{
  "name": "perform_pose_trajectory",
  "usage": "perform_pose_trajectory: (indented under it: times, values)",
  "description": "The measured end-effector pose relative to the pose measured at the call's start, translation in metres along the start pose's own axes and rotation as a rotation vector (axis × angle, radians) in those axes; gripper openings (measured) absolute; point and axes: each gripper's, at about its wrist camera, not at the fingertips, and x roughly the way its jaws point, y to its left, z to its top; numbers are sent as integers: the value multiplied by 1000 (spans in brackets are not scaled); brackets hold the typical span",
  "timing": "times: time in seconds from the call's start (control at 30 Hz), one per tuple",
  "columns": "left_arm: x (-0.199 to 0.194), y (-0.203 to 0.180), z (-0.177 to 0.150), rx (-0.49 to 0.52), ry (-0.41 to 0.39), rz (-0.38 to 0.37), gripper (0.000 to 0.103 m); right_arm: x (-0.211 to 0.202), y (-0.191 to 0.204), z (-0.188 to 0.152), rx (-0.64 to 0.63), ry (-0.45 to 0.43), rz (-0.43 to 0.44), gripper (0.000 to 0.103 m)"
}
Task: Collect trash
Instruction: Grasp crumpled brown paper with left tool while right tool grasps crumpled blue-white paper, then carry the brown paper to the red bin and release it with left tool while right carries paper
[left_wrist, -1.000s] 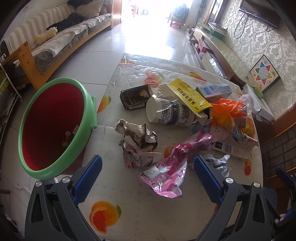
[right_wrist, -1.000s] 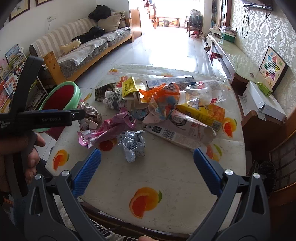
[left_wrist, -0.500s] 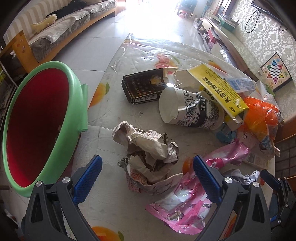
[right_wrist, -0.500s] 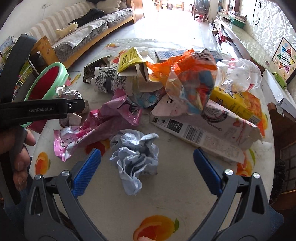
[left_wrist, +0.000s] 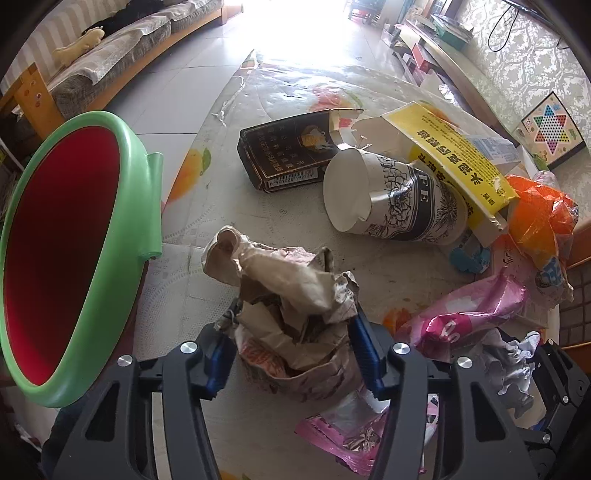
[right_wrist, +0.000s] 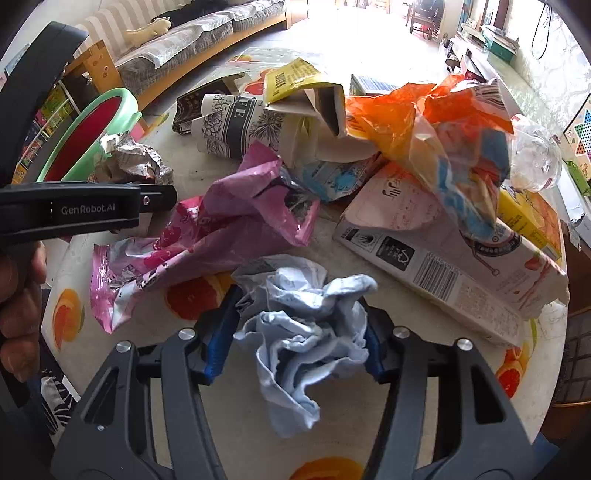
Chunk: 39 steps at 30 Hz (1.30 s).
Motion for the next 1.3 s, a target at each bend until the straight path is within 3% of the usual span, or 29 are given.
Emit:
perform_pose_trajectory:
  times: [0.13, 0.53, 0.87, 1.3]
  values:
    - [-5, -3, 0, 17, -8, -13, 48, -6, -4, -3, 8, -9, 5, 46]
    - [-76, -12, -6, 39, -143, -35, 47, -68, -15, -10, 60, -114, -32, 46]
    - [-154, -13, -37, 52, -261, -70, 47, -136, -20, -9, 81, -254, -64, 46]
    - [-208, -12, -67, 70, -393, -68, 47, -197, -20, -4, 99, -384, -104, 46]
